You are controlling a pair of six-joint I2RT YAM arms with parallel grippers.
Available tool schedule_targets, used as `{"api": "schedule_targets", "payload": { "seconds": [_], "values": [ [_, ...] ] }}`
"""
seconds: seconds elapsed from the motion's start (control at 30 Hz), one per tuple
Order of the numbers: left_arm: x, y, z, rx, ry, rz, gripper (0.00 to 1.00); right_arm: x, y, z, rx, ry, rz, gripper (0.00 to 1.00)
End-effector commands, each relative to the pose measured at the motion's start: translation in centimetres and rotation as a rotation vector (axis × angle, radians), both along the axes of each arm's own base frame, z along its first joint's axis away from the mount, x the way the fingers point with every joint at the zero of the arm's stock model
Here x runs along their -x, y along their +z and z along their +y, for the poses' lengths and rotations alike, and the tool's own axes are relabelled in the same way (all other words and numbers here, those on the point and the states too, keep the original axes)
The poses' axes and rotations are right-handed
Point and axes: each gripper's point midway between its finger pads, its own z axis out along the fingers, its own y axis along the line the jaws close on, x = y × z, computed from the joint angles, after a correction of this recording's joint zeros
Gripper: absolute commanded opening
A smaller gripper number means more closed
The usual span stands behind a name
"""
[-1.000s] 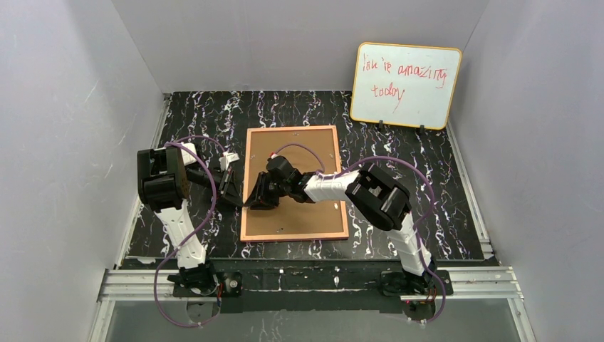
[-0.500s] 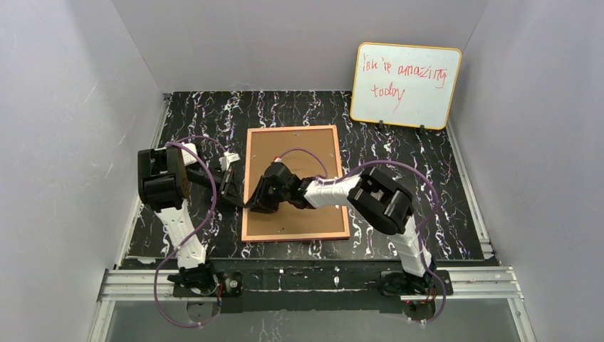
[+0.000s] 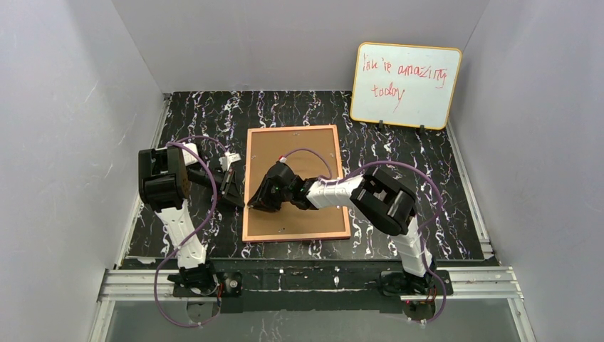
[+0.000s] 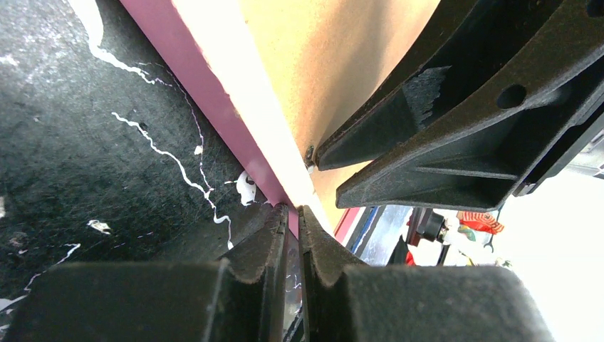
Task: Put the photo into the frame
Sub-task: Install the photo frame at the center of the board.
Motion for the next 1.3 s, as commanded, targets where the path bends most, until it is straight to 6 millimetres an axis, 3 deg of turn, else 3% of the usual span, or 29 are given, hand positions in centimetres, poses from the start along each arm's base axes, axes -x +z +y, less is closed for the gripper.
{"api": "schedule_targets", "payload": {
  "seconds": [0.0,0.23,0.67,1.27],
  "values": [
    [-0.2,-1.4,0.3,-0.038,-0.056,-0.078,0.06,-0.8,-1.5,-0.7,0.043,-0.038,-0.002,0.38],
    [-0.1,-1.7,0.4,-0.043,-0.06,-0.073,0.06,-0.1,-1.7,0.2,0.023,-0.006,0.038,0.38],
    [-0.3,-1.4,0.4,-0.042,-0.06,-0.083,0.05,1.9,-1.6,-2.0,0.06,-0.007,0.066,0.38],
    [-0.1,-1.5,0.4,-0.037,-0.064,-0.084,0.05,0.7,-3.1,0.4,0.034,-0.001,0.067,0.38]
  ]
}}
